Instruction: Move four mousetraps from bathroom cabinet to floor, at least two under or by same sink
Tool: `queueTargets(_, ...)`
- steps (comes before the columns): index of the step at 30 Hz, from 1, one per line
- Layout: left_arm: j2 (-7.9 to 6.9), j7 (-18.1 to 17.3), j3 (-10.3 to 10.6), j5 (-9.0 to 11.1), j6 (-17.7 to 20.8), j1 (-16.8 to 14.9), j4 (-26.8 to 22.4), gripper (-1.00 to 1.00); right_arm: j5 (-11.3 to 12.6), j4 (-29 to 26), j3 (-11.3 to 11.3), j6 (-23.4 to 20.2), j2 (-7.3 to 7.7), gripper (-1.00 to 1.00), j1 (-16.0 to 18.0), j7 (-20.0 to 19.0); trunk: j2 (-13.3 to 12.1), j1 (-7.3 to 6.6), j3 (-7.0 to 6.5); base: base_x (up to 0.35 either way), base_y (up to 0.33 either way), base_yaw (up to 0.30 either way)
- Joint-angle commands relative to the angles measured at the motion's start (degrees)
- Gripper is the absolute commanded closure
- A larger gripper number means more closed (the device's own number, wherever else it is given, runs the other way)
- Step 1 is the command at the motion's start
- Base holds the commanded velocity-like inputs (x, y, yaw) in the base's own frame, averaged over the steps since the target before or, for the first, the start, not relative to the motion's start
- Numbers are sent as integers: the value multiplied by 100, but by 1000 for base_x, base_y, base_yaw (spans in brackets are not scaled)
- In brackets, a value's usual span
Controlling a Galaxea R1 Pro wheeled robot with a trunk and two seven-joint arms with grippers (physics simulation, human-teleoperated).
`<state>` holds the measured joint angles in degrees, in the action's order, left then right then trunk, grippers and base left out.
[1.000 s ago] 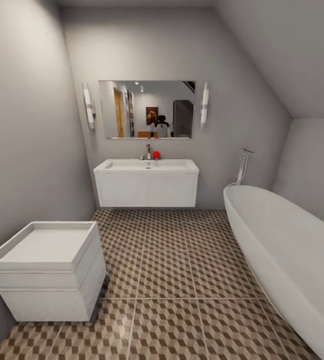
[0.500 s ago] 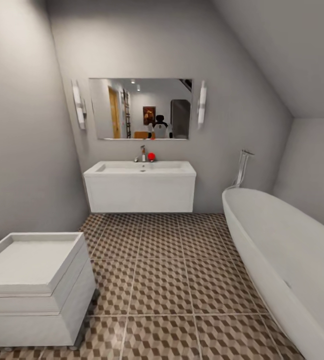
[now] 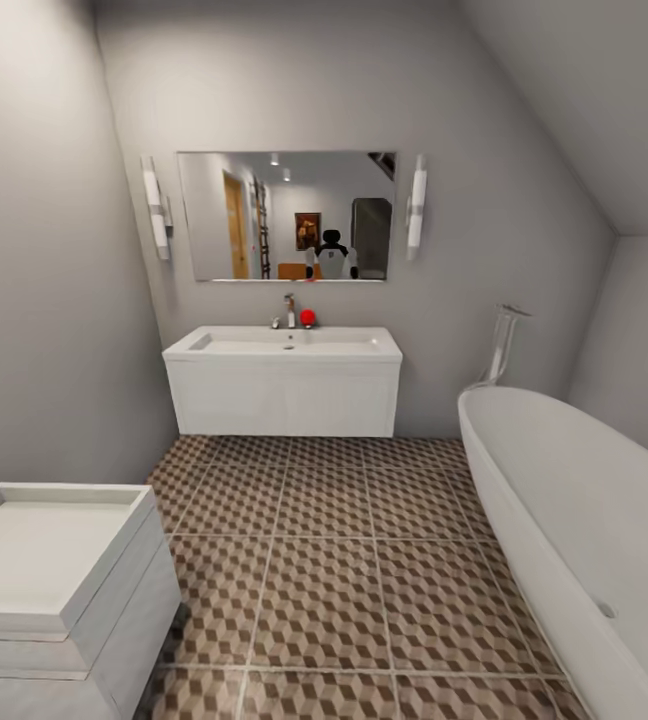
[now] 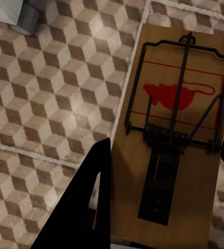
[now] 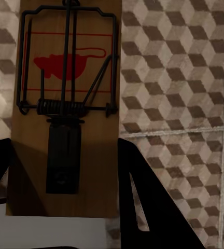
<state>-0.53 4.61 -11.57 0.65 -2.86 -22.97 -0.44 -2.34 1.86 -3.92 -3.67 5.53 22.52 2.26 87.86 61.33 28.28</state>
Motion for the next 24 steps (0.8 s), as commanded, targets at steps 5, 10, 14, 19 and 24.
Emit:
queueTargets(5, 0, 23, -21, -3, -22, -6, 9, 100, -3, 8, -38, -23, 1, 100, 6, 3, 3, 3, 6, 316, -94, 31)
queueTargets(10, 0, 23, -21, -3, -22, -6, 9, 100, -3, 1, -38, -15, 16, 100, 6, 3, 3, 3, 6, 316, -94, 2)
queueTargets(14, 0, 23, -21, -3, -22, -6, 9, 100, -8, 0, -38, 0, 21, 100, 6, 3, 3, 3, 6, 316, -94, 0)
queueTargets(19, 0, 22, -21, -3, -22, -6, 9, 100, -20, -1, -38, 14, 23, 100, 6, 3, 3, 3, 6, 316, -94, 0)
queueTargets(24, -2, 22, -21, -3, -22, -6, 9, 100, -24, -1, -38, 13, 17, 100, 6, -10, 3, 3, 6, 316, -94, 0)
